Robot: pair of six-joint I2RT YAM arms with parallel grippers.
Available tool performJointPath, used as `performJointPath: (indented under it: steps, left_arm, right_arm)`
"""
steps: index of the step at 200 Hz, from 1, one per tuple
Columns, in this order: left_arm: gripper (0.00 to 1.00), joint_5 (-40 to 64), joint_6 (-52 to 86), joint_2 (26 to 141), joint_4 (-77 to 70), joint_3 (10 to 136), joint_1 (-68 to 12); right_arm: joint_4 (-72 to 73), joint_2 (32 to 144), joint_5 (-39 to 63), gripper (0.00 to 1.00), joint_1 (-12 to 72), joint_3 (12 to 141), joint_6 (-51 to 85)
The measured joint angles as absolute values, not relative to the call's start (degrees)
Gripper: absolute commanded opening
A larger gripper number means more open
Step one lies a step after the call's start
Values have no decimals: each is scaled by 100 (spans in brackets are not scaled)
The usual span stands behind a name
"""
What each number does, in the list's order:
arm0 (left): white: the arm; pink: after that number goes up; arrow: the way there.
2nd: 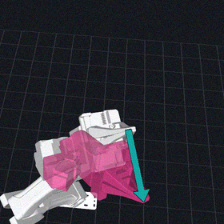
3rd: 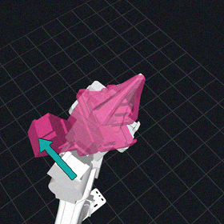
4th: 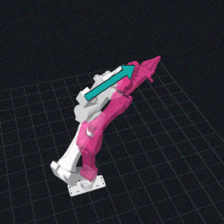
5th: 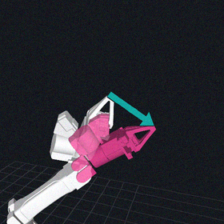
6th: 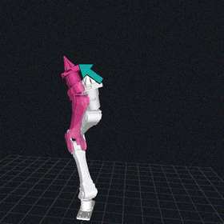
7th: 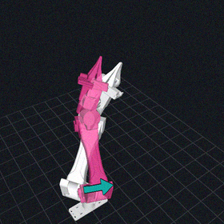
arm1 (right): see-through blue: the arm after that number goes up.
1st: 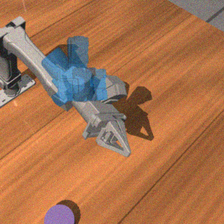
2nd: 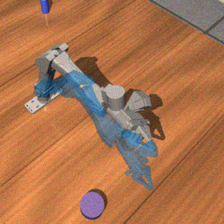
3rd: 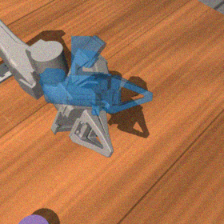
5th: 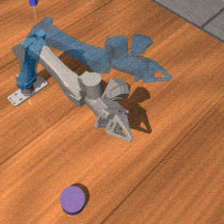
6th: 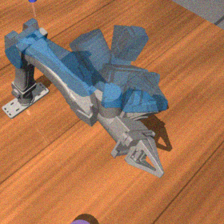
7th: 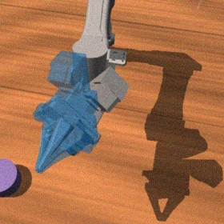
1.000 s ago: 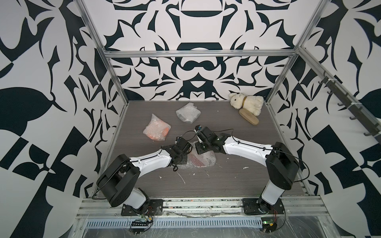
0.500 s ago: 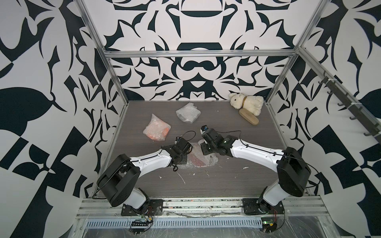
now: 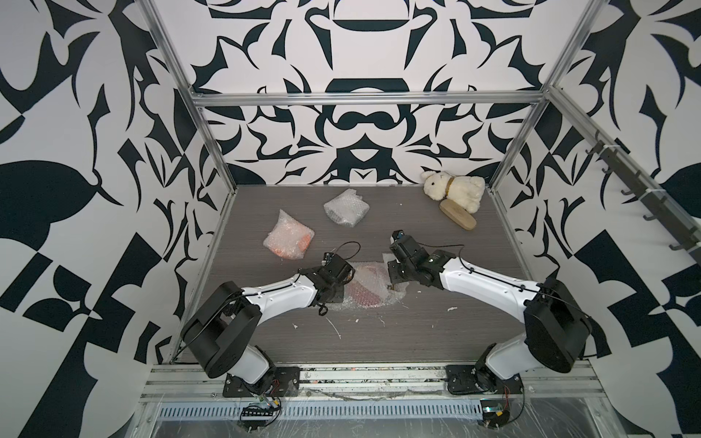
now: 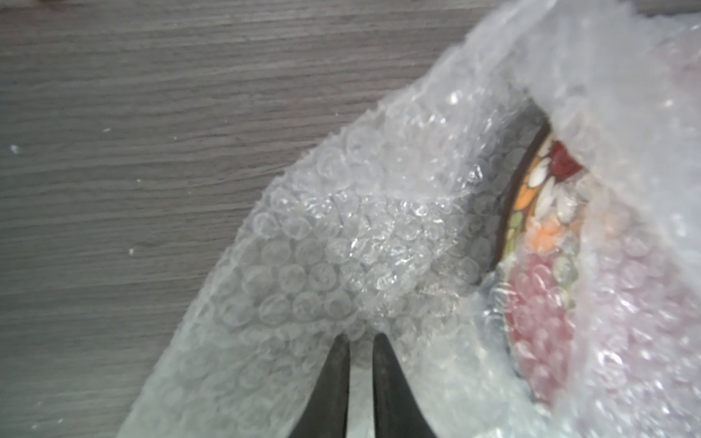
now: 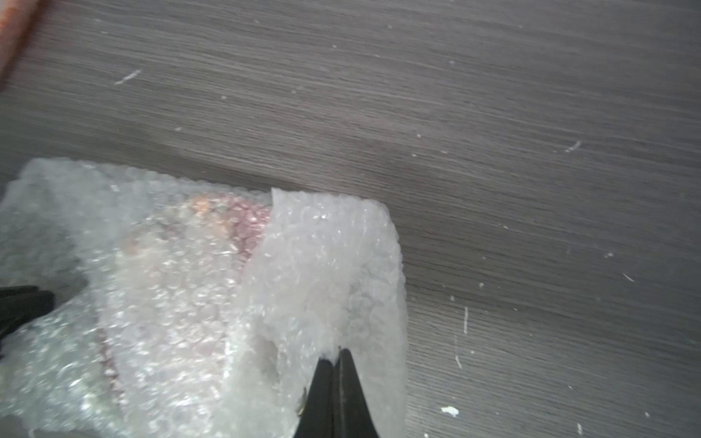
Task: Unpack dinner plates from bubble wrap
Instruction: Unwrap the bubble wrap at the center of the board.
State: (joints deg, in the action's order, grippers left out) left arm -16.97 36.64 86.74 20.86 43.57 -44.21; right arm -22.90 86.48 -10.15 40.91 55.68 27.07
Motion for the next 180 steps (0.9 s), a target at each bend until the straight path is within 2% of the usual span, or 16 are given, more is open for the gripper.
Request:
performJointPath:
  steps: [112, 154, 180]
  left_arm:
    - [16, -1769, 3664, 8676, 2178, 4357, -4421]
    - [16, -1780, 3664, 8676, 2198, 4357, -4421]
    - [16, -1780, 3664, 8676, 2204, 4357, -4421]
  right_arm:
    - [-2628, 8632, -1319, 4, 3494, 5280, 3371]
    - [-2703, 8632, -1411, 12, 3404, 5280, 3518]
    - [-2711, 8573, -1431, 22, 3393, 5260, 3575]
